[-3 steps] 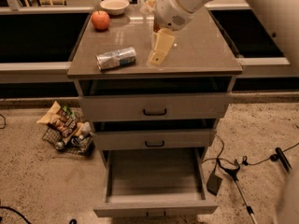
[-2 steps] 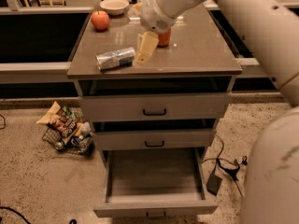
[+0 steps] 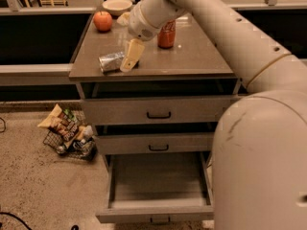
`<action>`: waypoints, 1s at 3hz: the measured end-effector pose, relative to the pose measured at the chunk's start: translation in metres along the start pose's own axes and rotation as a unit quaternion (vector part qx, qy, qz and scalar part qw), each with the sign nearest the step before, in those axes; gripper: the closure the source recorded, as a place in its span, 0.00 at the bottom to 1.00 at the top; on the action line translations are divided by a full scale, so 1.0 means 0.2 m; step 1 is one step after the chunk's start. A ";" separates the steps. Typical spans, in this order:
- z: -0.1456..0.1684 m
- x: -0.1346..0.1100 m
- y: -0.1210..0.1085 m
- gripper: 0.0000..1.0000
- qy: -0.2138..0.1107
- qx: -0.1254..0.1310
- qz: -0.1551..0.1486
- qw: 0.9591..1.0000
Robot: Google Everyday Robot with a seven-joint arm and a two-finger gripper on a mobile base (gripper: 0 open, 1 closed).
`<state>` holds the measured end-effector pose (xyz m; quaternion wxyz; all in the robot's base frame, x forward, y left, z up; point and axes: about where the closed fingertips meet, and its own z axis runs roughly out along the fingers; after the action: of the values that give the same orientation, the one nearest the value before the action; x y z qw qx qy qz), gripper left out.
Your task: Place redbull can into bottom drawer
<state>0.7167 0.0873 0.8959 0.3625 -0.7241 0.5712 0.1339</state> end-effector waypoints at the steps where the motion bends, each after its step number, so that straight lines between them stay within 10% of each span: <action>1: 0.12 0.01 -0.01 0.00 0.005 -0.015 -0.002 1.000; 3: 0.27 0.04 0.01 0.00 0.010 -0.052 -0.010 0.999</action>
Offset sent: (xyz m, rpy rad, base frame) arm 0.0186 0.0316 -0.0431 -0.0602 0.0568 0.0628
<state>0.7297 0.1186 0.8526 0.3198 -0.7490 0.5600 0.1522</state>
